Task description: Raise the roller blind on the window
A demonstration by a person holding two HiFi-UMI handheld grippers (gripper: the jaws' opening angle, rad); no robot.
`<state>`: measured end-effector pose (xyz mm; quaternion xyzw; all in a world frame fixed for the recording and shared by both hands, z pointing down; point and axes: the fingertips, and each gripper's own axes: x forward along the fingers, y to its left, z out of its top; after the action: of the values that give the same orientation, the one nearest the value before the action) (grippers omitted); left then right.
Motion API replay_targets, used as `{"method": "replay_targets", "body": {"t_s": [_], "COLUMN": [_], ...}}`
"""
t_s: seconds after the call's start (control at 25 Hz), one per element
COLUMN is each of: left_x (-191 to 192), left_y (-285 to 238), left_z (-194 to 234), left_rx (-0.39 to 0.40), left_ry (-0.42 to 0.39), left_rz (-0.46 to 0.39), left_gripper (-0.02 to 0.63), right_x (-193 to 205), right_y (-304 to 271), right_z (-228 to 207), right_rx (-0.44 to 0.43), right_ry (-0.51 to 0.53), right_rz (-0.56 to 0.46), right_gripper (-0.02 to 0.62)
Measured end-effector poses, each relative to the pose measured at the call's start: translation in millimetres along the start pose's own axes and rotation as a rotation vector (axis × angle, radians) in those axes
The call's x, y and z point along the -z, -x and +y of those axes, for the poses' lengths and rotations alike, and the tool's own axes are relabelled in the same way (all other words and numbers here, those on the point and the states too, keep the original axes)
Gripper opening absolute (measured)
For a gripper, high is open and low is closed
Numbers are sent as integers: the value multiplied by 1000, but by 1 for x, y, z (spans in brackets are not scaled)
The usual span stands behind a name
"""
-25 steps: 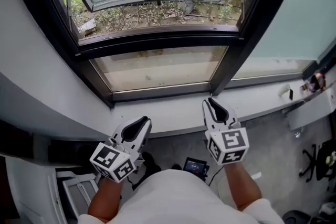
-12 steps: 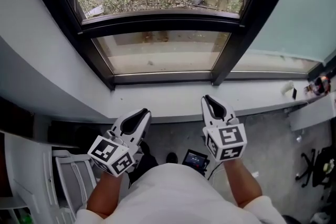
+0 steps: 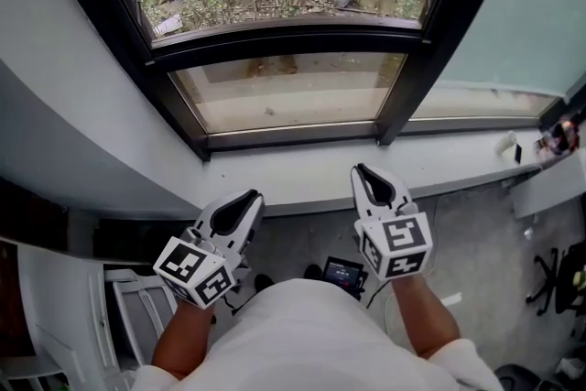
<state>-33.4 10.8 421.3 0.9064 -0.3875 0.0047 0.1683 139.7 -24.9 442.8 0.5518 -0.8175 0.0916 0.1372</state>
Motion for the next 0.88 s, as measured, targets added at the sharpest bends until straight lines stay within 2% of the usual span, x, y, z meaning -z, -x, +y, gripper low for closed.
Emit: {"method": "replay_targets", "body": {"t_s": [0.44, 0.88], "left_x": [2, 0], "left_y": [35, 46], "left_z": [23, 14], "left_rx": [11, 50], "left_ry": [16, 9], "left_rz": [13, -2], "left_gripper": [57, 57], "right_x": [0, -4], "right_y": [-10, 2], "right_z": [54, 71], "right_rx": [-20, -6], "right_ry": [33, 83], "right_rz": [32, 34], "right_gripper": [23, 23]}}
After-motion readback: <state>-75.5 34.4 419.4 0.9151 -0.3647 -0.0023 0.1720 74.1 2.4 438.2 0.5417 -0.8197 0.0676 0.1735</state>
